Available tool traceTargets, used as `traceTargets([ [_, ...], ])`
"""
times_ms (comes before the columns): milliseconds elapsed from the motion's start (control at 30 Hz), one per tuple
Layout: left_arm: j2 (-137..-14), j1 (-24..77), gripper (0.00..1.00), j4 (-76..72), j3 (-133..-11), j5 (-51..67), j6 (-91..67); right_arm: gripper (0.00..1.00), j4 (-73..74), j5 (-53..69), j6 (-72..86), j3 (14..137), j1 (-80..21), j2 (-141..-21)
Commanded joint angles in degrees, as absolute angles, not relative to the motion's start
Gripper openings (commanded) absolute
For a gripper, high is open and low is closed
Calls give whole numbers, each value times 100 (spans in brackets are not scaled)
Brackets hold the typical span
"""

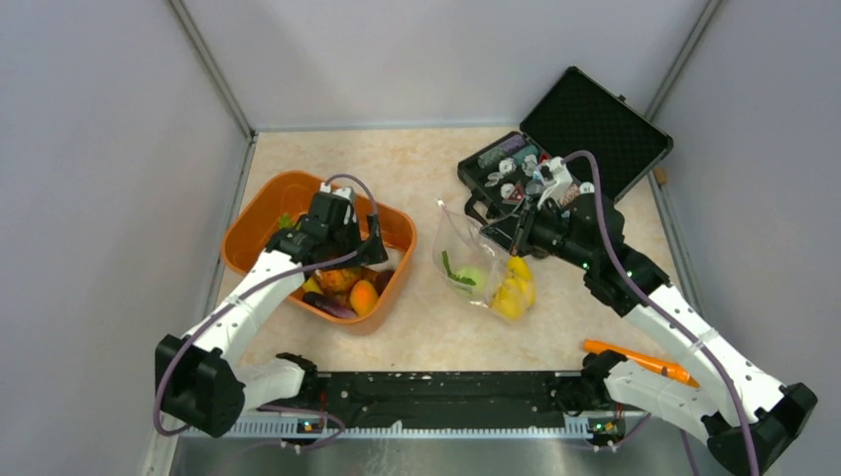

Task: Place the food in the zip-top bag and seal the zipper
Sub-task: Move the bin to the center of the board.

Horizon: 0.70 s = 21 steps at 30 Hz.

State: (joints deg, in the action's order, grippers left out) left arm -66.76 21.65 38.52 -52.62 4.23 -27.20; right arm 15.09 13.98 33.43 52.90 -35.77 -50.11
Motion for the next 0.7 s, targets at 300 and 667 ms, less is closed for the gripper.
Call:
traceTargets([
  [300, -7531, 1637, 99, 3210, -5435, -2085, -3375, 0, 1589, 888, 2914, 5636, -3586, -5443],
  [667, -7528, 1676, 89, 3174, -5614, 157, -2763, 0, 1728, 598, 2751, 5860, -3586, -5520],
])
